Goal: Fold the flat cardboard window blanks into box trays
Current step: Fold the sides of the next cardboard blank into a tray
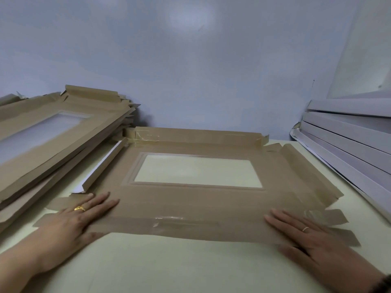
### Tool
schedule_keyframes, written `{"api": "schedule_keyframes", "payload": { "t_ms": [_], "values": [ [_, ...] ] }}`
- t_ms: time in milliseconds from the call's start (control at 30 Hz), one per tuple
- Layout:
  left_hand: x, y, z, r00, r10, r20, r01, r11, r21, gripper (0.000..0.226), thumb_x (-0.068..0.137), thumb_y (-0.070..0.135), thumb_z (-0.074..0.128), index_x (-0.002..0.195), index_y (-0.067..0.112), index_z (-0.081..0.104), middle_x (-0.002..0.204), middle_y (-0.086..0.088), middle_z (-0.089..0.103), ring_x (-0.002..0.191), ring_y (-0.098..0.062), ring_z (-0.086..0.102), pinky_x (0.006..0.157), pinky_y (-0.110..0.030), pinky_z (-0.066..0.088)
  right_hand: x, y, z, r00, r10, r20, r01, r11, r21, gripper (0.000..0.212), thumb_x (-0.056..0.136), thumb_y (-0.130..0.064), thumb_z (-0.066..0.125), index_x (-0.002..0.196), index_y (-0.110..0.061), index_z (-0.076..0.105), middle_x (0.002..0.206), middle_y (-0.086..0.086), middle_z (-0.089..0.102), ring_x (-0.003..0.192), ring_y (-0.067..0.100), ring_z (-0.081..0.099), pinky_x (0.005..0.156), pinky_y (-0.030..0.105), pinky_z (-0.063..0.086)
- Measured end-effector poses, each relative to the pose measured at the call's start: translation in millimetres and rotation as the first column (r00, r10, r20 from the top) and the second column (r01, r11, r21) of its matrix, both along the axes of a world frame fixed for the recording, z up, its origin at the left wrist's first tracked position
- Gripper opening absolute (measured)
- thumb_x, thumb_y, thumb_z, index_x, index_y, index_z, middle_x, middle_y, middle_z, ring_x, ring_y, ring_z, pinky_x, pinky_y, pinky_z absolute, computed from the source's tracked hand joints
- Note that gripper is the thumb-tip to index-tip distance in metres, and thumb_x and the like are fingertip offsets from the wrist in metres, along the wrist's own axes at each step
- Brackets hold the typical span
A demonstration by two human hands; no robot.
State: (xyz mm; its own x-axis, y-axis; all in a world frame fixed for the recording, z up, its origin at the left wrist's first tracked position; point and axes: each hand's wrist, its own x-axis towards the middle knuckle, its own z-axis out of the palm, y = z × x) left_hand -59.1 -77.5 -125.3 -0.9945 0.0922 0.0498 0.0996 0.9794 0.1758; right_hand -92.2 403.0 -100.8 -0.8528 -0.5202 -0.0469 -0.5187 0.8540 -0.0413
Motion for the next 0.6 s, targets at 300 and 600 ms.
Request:
{"api": "schedule_keyframes", "payload": {
  "t_ms": [300,600],
  "values": [
    [0.6,-21.1,3.2,0.980,0.086,-0.180,-0.026,0.949,0.314,0.045,0.073,0.083,0.039,0.093,0.054,0.066,0.106,0.035,0.060,0.099,0.015,0.055,0.076,-0.010,0.044,3.4,23.7,8.0,0.968,-0.244,-0.060,0.171,0.815,-0.554,0.025,0.075,-0.039,0.048,0.090,-0.042,0.068,0.103,-0.033,0.062,0.103,-0.016,0.045,0.083,-0.003,0.030],
    [-11.0,6.9,8.8,0.933,0.231,-0.276,-0.214,0.973,0.093,0.038,0.077,0.056,0.052,0.073,0.025,0.074,0.109,-0.001,0.068,0.116,-0.026,0.055,0.091,-0.042,0.046,-18.4,9.2,7.8,0.854,-0.477,-0.210,0.356,0.828,-0.433,0.022,0.080,-0.040,0.062,0.069,-0.024,0.053,0.057,0.000,0.056,0.064,0.028,0.050,0.058,0.035,0.033]
  ]
}}
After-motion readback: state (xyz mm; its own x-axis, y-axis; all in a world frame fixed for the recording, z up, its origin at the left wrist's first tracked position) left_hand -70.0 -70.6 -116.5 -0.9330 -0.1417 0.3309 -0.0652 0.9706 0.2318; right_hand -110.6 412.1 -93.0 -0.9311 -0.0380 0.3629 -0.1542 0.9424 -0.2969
